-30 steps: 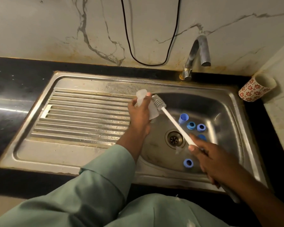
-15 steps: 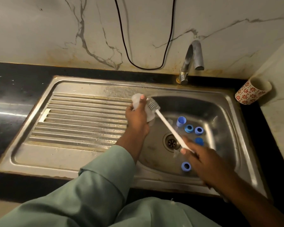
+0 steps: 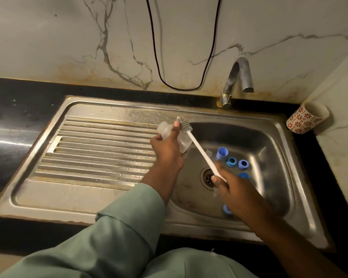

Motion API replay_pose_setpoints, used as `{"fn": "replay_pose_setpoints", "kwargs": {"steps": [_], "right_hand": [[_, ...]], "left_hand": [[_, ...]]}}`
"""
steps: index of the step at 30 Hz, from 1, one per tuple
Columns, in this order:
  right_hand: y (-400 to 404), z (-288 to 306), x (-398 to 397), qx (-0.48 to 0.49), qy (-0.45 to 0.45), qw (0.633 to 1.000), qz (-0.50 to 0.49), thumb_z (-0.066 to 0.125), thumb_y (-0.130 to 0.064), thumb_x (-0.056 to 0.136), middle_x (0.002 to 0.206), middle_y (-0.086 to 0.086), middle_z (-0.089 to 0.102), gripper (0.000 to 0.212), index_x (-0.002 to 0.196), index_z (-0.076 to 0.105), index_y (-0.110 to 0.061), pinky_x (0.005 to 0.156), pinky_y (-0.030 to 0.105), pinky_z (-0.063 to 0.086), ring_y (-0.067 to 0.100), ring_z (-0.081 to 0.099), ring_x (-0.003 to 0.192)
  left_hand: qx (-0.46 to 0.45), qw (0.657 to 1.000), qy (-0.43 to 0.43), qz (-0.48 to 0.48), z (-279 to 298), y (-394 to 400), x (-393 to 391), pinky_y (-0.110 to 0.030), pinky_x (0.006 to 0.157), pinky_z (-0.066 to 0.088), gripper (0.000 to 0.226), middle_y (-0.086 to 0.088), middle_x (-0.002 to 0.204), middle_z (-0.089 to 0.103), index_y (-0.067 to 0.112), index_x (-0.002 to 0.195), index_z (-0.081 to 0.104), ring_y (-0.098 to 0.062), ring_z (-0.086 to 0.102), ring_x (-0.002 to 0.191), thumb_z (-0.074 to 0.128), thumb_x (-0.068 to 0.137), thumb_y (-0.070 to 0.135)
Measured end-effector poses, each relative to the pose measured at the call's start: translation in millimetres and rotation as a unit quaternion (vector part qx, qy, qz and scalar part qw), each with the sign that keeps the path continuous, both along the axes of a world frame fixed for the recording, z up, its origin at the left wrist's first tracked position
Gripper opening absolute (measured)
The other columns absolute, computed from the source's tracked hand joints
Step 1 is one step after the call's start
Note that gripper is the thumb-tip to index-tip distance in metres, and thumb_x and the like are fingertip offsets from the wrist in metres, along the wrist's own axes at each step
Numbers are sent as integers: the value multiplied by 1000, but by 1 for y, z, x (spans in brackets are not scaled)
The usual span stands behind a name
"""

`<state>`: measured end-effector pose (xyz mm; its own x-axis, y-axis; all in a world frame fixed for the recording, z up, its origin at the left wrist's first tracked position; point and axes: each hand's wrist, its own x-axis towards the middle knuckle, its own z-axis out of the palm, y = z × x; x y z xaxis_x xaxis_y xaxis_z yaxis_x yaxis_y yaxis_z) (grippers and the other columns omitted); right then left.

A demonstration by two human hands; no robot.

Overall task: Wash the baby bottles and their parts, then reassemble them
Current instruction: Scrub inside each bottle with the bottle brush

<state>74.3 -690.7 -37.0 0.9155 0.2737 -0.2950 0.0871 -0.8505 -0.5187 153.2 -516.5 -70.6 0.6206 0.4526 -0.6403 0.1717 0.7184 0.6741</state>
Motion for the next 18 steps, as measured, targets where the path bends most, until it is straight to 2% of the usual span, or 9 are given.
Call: {"fn": "replay_pose_setpoints", "kwargs": {"steps": [1, 2, 4, 6, 8, 10, 13, 16, 18], "right_hand": [[3, 0, -1, -5, 2, 1000, 1, 38, -40, 101, 77, 4, 58, 49, 149, 27, -39, 76, 35, 54, 27, 64, 81], [3, 1, -7, -5, 2, 1000, 5, 38, -42, 100, 77, 3, 60, 50, 149, 25, -42, 72, 31, 56, 21, 64, 76], [1, 5, -23, -3, -1, 1000, 28, 40, -42, 99, 71, -6, 58, 51, 148, 26, -43, 59, 18, 54, 7, 62, 64], [10, 6, -23, -1, -10, 999, 33, 42, -40, 99, 70, -7, 57, 49, 147, 29, -41, 57, 19, 53, 6, 61, 62], [25, 2, -7, -6, -12, 1000, 0, 42, -36, 101, 83, 2, 65, 47, 147, 32, -38, 69, 29, 55, 14, 64, 73], [36, 2, 0, -3, 3, 1000, -24, 41, -35, 102, 88, 3, 64, 46, 147, 32, -36, 73, 30, 53, 15, 63, 77], [33, 6, -16, 29, 13, 999, -15, 43, -38, 100, 58, -10, 48, 45, 144, 35, -41, 44, 10, 36, -2, 54, 50], [35, 7, -21, 69, 48, 995, -51, 45, -38, 99, 54, -10, 46, 46, 144, 38, -39, 38, 8, 32, -3, 52, 43], [39, 4, -13, 79, 55, 991, -88, 44, -37, 99, 61, -9, 49, 44, 144, 39, -37, 37, 11, 34, 2, 49, 42]], "left_hand": [[-2, 1000, 5, 23, 1, 5, 0, -34, 46, 57, 61, -11, 115, 57, 16, 123, 41, -30, 63, 96, 84, 80, 27], [4, 999, 12, 48, 2, 13, 2, -38, 53, 60, 60, -11, 116, 57, 18, 120, 41, -30, 63, 97, 84, 80, 27], [15, 997, 29, 77, 1, 26, 5, -49, 82, 61, 60, -12, 121, 55, 21, 117, 39, -33, 62, 105, 85, 79, 28], [12, 997, 33, 67, 0, 27, 1, -51, 90, 58, 62, -11, 121, 54, 21, 117, 37, -32, 61, 107, 86, 79, 25], [1, 999, 27, 32, -4, 22, -2, -46, 80, 61, 63, -9, 117, 54, 21, 116, 36, -30, 62, 102, 86, 79, 21], [-4, 1000, 17, 21, -3, 25, -2, -41, 66, 60, 60, -6, 111, 54, 21, 117, 37, -26, 62, 95, 84, 80, 20], [-7, 998, -4, 57, -7, 45, 4, -44, 78, 62, 57, -8, 110, 58, 15, 122, 44, -25, 64, 94, 84, 82, 20], [15, 1000, -21, 10, -9, 40, -2, -30, 60, 59, 59, -8, 108, 62, 12, 129, 48, -23, 67, 91, 83, 81, 17], [-4, 999, -29, -30, -13, 33, -3, -31, 56, 57, 53, -10, 107, 65, 9, 129, 53, -24, 67, 92, 80, 84, 17]]}}
